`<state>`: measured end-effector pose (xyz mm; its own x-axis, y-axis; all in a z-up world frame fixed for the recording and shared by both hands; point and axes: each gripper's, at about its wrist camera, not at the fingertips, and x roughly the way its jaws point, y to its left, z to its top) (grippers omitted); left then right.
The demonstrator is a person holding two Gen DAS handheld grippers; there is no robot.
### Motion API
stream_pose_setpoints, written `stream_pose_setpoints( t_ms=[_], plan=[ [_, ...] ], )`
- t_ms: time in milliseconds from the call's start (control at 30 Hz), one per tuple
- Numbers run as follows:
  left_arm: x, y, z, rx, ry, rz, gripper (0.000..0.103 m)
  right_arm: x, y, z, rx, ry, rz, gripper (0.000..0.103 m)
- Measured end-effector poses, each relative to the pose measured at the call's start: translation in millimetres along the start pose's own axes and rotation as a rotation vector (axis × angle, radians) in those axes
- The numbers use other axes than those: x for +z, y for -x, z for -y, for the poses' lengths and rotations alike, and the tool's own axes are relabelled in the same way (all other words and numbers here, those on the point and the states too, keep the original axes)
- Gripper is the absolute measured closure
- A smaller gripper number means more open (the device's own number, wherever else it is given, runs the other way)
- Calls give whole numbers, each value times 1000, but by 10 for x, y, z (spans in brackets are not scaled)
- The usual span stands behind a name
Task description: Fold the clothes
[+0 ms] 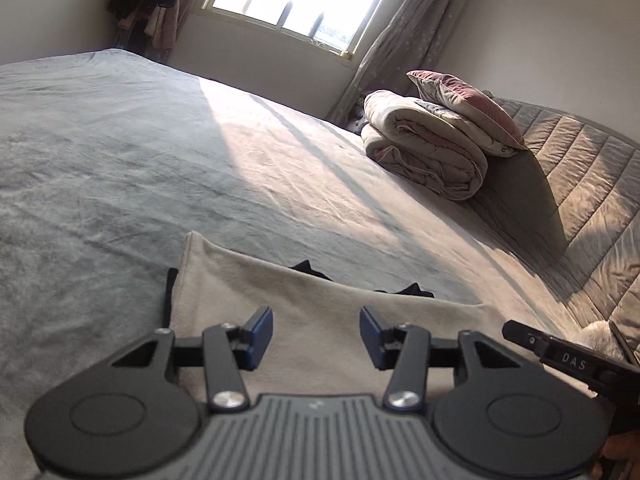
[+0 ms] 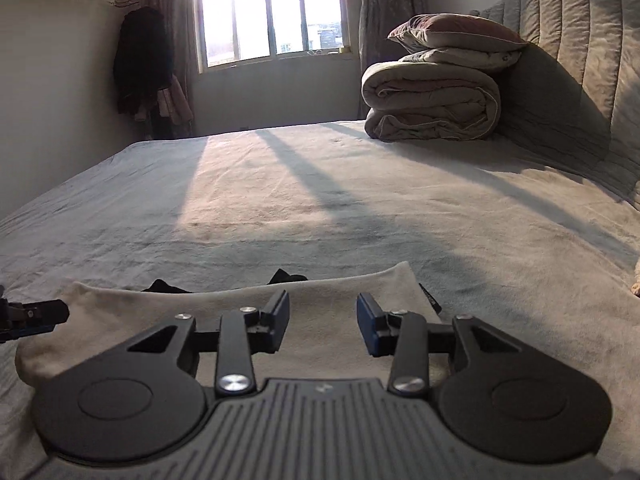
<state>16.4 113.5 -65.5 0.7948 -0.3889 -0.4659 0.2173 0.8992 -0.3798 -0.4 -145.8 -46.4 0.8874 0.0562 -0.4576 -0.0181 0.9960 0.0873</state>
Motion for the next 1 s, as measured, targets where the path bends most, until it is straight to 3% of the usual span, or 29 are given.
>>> stream_pose_setpoints(
  t_ms=[200,367,433,567,800,1000],
  plan=[
    [-171,-190,104,-29,-127,-88,58,-170,-85,-362,142,153,-66,78],
    [-306,-182,150,-24,-245,-105,58,-408,-248,-513,146,263,-170,80],
    [-267,-152,132,-36,-234,-106,58,-425,-230,-549,142,292,-153,80],
    [-87,-103,30,-59,-157,-75,58,-277,-208,-466,175,199,-137,78],
    [200,-184,-269,51,-82,5,58,67,-458,-194,53,113,-42,76],
    [210,-310,-545,121,-12,-12,60,122,-746,154,-74,60,-51,75]
  ],
)
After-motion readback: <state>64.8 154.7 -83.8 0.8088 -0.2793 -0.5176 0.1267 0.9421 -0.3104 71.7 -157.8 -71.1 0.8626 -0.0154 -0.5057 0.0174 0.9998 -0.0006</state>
